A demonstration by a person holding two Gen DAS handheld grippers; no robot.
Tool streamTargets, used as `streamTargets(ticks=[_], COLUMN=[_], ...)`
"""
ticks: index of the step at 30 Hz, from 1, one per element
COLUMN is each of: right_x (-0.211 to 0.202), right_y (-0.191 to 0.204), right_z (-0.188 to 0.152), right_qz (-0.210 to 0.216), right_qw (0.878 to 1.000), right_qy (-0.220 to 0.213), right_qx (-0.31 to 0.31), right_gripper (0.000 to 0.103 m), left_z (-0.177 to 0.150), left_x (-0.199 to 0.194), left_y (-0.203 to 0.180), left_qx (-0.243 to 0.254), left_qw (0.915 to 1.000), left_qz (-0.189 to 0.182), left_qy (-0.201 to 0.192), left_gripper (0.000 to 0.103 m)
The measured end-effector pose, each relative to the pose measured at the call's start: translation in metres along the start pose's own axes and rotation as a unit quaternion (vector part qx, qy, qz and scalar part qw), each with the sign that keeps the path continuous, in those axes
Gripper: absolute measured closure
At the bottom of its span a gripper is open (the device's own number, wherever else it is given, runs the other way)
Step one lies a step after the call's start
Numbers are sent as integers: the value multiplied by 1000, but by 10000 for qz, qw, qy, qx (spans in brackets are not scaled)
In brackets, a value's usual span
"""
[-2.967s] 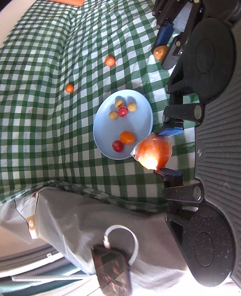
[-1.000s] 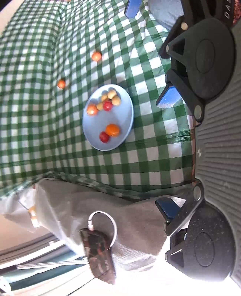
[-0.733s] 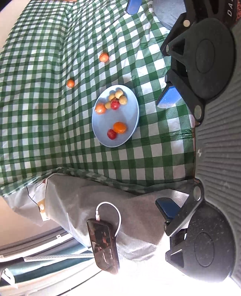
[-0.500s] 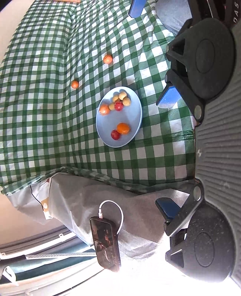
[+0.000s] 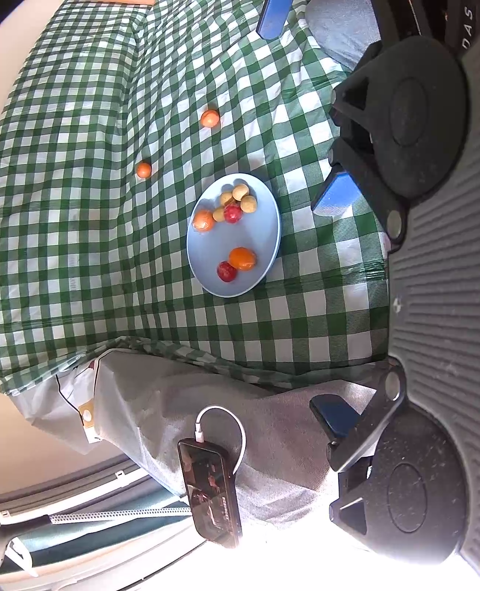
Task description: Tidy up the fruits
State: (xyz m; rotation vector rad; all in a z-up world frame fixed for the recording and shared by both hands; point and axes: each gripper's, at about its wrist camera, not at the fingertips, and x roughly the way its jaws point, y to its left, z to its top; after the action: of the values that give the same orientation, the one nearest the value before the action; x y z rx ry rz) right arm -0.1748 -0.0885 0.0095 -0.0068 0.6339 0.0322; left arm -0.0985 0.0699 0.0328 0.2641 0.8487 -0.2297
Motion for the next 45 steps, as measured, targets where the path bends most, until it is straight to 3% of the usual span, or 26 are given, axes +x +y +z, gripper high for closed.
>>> streamTargets(ticks=[22,32,36,40,45], right_x=[23,43,60,90,161], right_y=[-11,-31,-56,-102,-177], right_z=[-3,-6,-9,-13,-29], right_qz=[49,-20,-307,-942,-1631], right_qw=[9993,9971,9944,9865,9706], right_qy=[273,446,460,381,382], right_qx=[240,623,904,1286,1728], right_gripper=[2,2,1,1,1], left_z=[7,22,37,59,93], left_x=[24,49,63,82,110], left_y=[-1,-13,-23,-35,-60], left_qx=[50,184,221,228,326], left_qw=[9996,9985,9980,9974,9967], left_qz=[32,102,101,65,57], left_qy=[288,515,576,674,742], left_gripper=[0,0,0,0,0])
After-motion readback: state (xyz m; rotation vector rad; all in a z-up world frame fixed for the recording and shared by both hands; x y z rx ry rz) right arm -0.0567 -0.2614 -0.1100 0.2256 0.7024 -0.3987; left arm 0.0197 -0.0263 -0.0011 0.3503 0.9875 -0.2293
